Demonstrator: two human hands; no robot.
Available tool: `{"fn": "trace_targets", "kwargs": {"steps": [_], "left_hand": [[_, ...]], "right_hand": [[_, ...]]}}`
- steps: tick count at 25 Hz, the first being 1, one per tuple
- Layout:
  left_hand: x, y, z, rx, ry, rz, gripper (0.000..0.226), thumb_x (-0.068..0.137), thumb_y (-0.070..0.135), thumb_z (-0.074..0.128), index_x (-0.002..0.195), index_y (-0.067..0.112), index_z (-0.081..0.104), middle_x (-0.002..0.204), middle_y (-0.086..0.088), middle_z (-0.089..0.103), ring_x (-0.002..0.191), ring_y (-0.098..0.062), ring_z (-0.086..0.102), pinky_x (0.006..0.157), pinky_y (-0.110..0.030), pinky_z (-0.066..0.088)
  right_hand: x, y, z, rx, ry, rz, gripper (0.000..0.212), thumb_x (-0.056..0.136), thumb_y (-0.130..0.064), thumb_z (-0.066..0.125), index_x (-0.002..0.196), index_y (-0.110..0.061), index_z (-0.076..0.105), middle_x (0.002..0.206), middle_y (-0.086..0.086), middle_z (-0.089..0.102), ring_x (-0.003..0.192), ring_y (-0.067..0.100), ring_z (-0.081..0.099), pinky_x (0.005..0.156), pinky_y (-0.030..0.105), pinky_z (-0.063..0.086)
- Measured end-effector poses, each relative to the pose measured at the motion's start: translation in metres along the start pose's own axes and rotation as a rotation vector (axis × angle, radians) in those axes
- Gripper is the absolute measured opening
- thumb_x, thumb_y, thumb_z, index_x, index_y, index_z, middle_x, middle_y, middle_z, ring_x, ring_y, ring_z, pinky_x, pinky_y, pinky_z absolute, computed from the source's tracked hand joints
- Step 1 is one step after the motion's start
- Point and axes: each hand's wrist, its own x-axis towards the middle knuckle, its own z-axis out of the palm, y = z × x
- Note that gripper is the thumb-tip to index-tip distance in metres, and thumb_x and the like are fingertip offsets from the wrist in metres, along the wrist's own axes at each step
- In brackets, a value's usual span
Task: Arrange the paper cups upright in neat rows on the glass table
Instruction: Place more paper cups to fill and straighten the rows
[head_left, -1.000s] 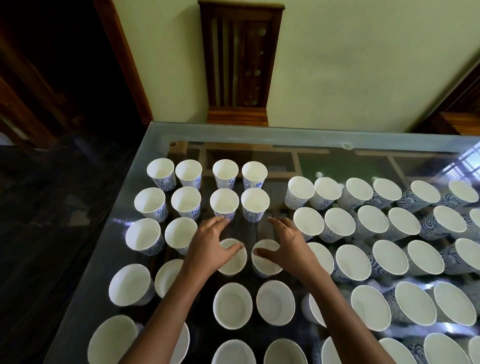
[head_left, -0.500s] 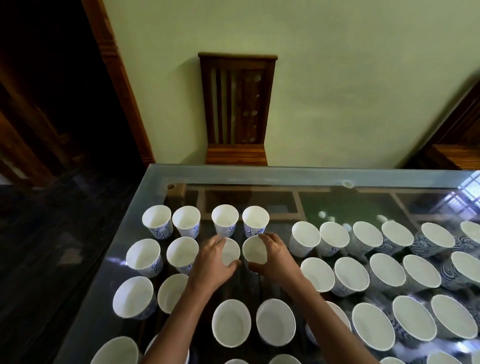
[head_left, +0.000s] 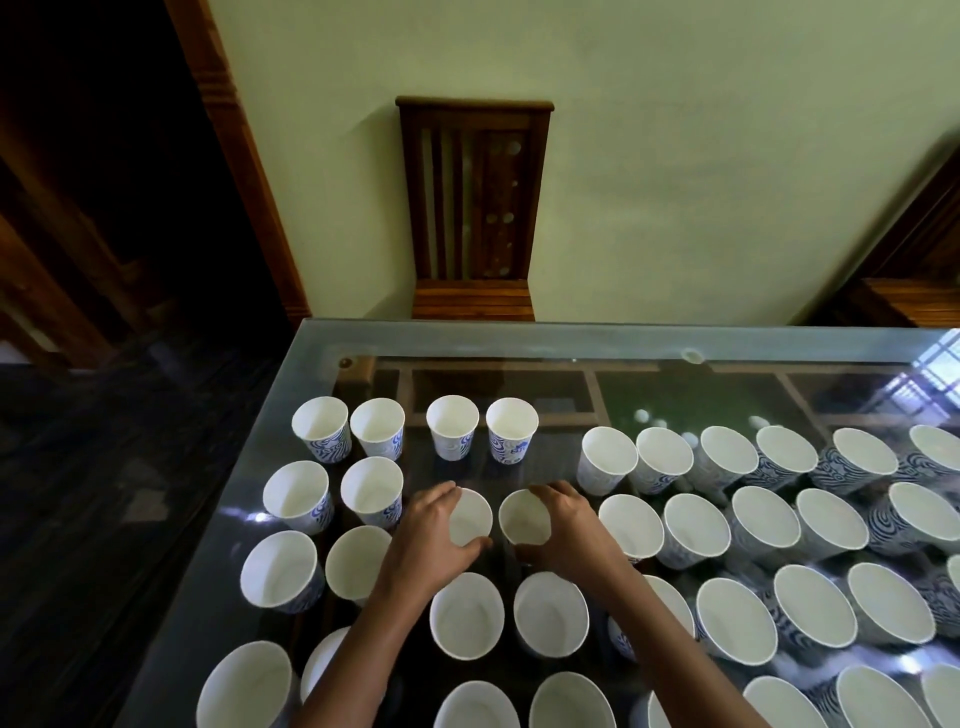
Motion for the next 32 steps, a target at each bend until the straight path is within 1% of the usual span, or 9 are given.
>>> {"fn": "trace_targets", "kwargs": {"steps": [3,8,11,13,17,20,22,26,32], "left_hand": [[-0.005,0.001,0.000,0.004,-0.006,0.005,0.071,0.072,0.042,0.072,0.132,0.013,0.048,0.142,0.000,0.043,0.128,-0.015,0.038,0.105,-0.022,0.025],[0.000,0.002,-0.006,-0.018,0.025,0.013,0.073,0.070,0.046,0.073,0.131,0.015,0.049,0.142,0.001,0.043,0.129,-0.015,0.039,0.106,-0.025,0.028],[0.020,0.000,-0.013,-0.033,0.063,0.004,0.071,0.072,0.048,0.071,0.132,0.018,0.049,0.141,0.001,0.044,0.129,-0.015,0.040,0.105,-0.026,0.032],[0.040,0.000,-0.017,-0.045,0.089,0.025,0.065,0.075,0.045,0.070,0.130,0.016,0.051,0.139,0.000,0.046,0.128,-0.015,0.041,0.104,-0.024,0.032],[0.086,0.001,-0.015,-0.072,0.154,-0.007,0.065,0.078,0.038,0.069,0.133,0.014,0.045,0.144,-0.002,0.041,0.132,-0.017,0.037,0.107,-0.025,0.029],[0.109,-0.003,-0.006,-0.060,0.131,-0.050,0.072,0.080,0.040,0.066,0.140,0.017,0.034,0.150,-0.001,0.030,0.137,-0.019,0.029,0.110,-0.028,0.026],[0.118,-0.008,-0.003,-0.072,0.119,-0.074,0.074,0.079,0.039,0.067,0.140,0.016,0.033,0.149,-0.001,0.031,0.136,-0.018,0.030,0.110,-0.027,0.026],[0.126,-0.014,-0.005,-0.045,0.124,-0.062,0.068,0.076,0.034,0.071,0.135,0.015,0.042,0.140,-0.001,0.044,0.128,-0.017,0.041,0.104,-0.024,0.031],[0.105,-0.011,-0.007,-0.025,0.086,-0.034,0.069,0.069,0.036,0.075,0.130,0.016,0.050,0.134,0.001,0.051,0.121,-0.017,0.048,0.101,-0.027,0.039]], "right_hand": [[-0.007,0.001,-0.001,0.005,0.008,-0.004,0.083,0.065,-0.034,0.082,0.136,-0.016,0.042,0.138,0.005,0.044,0.120,0.023,0.048,0.098,0.031,0.042],[-0.002,0.000,-0.006,0.007,0.019,-0.020,0.086,0.064,-0.039,0.082,0.137,-0.020,0.040,0.143,0.003,0.040,0.125,0.023,0.045,0.101,0.034,0.042],[0.015,-0.004,-0.016,-0.009,0.090,-0.082,0.075,0.071,-0.035,0.078,0.135,-0.018,0.043,0.140,0.005,0.044,0.124,0.026,0.048,0.097,0.033,0.045],[0.034,-0.007,-0.021,-0.001,0.148,-0.119,0.069,0.073,-0.030,0.077,0.133,-0.013,0.047,0.138,0.010,0.047,0.123,0.029,0.048,0.097,0.034,0.044],[0.082,-0.011,-0.025,0.010,0.161,-0.083,0.079,0.079,-0.031,0.071,0.144,-0.017,0.029,0.151,0.004,0.026,0.136,0.024,0.031,0.110,0.032,0.031],[0.110,-0.014,-0.019,-0.007,0.082,-0.081,0.087,0.080,-0.034,0.069,0.147,-0.020,0.016,0.156,0.002,0.013,0.142,0.024,0.017,0.115,0.039,0.026],[0.120,-0.013,-0.016,-0.007,0.053,-0.065,0.087,0.079,-0.036,0.069,0.147,-0.020,0.016,0.155,0.003,0.016,0.141,0.024,0.019,0.114,0.039,0.028],[0.129,-0.009,-0.015,-0.072,0.047,-0.090,0.075,0.079,-0.029,0.070,0.142,-0.016,0.030,0.145,0.005,0.033,0.133,0.022,0.033,0.109,0.032,0.034],[0.111,-0.008,-0.014,-0.080,0.041,-0.094,0.076,0.075,-0.027,0.074,0.140,-0.016,0.034,0.144,0.006,0.036,0.130,0.024,0.037,0.105,0.032,0.038]]}}
